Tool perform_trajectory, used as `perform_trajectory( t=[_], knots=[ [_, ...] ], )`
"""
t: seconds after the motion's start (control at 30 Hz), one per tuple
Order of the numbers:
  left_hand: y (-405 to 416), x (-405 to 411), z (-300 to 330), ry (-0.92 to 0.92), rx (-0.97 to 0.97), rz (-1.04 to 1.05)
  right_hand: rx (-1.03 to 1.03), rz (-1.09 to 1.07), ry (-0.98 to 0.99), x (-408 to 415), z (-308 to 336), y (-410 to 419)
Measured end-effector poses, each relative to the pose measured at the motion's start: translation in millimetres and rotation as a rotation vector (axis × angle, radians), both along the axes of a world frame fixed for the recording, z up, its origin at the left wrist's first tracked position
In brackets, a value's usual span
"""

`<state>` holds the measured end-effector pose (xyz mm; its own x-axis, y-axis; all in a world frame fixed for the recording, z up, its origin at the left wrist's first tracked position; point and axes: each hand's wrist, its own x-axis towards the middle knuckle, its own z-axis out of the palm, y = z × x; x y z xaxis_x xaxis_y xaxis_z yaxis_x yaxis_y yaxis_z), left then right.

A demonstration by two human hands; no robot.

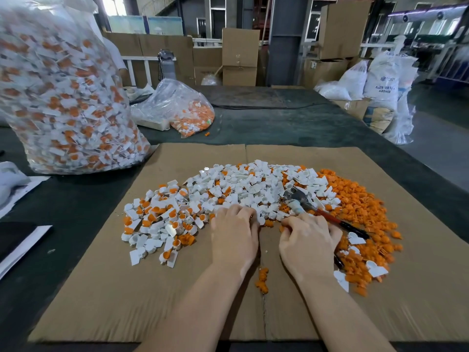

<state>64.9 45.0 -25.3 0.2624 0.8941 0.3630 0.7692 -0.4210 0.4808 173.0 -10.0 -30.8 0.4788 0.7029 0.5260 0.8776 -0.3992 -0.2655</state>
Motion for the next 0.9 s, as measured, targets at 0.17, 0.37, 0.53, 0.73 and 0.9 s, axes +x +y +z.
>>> perform_trajectory(
  t=[0.17,0.37,0.53,0.73,0.9],
  knots=[
    [7.4,3.0,-1.3,-0.011,-0.053,-0.069,-0.1,0.051,0.042,3.0,0.5,0.5],
    [6.8,4.7,-3.9,-0.057,-0.059,-0.114,-0.103,0.112,0.057,5.0,0.8,0.8],
    [5.7,4.8,-2.1,-0.036,-0.066,-0.146,-0.025,0.221,0.122,4.5,2.6,-0.6],
    [2.7,1.8,0.8,-0.184,-0.09,-0.174,0.062,0.334,0.151,1.1,4.7,-2.2],
    [2.0,-0.6,2.7,-0.21,-0.06,-0.195,0.123,0.364,0.149,0.9,7.5,-3.4]
  ],
)
